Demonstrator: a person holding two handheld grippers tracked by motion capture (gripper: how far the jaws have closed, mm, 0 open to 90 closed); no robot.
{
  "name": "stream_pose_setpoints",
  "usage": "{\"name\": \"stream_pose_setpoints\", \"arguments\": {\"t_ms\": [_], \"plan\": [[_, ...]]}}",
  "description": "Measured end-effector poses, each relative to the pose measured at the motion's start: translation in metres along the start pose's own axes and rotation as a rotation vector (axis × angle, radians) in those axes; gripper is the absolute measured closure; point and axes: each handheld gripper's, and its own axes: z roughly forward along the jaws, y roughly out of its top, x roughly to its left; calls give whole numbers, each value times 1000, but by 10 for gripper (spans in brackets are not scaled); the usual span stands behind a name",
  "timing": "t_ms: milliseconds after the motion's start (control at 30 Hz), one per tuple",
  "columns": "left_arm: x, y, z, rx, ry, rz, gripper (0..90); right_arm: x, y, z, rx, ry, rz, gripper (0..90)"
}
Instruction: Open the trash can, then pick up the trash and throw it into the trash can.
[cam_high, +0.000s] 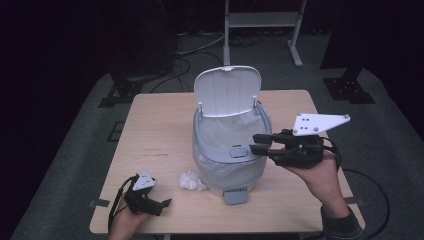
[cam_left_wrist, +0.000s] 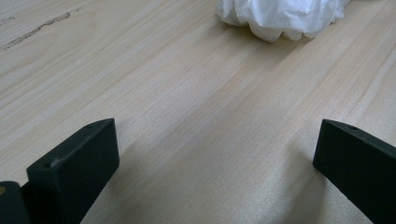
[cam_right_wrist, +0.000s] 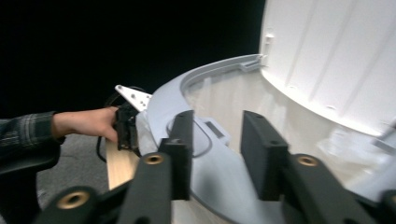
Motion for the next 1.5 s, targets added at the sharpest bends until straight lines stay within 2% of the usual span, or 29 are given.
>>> {"name": "stream_pose_setpoints", "arguments": {"t_ms": [33,67,200,233,333,433,633,667,900,1067,1133,1167,1500], "plan": [[0,0,0,0,0,0,0,-2,-1,-6,-3,-19,6,558],[0,0,0,0,0,0,0,-2,-1,-6,-3,-19,6,558],[0,0,0,0,0,0,0,-5,-4,-15,-8,-63,17,448],[0,0,0,0,0,0,0,-6,-6,-19,-3,-85,28,389],[0,0,0,0,0,0,0,-8,-8,-22,4,-98,39,355],[0,0,0,0,-2,2,0,-11,-14,-28,14,-128,58,284],[0,0,0,0,-2,3,0,-16,-25,-36,23,-167,82,218],[0,0,0,0,-2,3,0,-17,-26,-37,27,-175,88,182],[0,0,0,-1,-5,2,0,-21,-43,-42,46,-198,114,123],[0,0,0,-1,-5,2,0,-24,-54,-44,56,-238,133,92],[0,0,0,-1,-5,3,0,-26,-61,-45,57,-250,143,61],[0,0,0,-1,-5,3,0,-27,-67,-46,62,-262,145,16],[0,0,0,0,-6,5,0,-32,-98,-46,117,-304,177,4]]}}
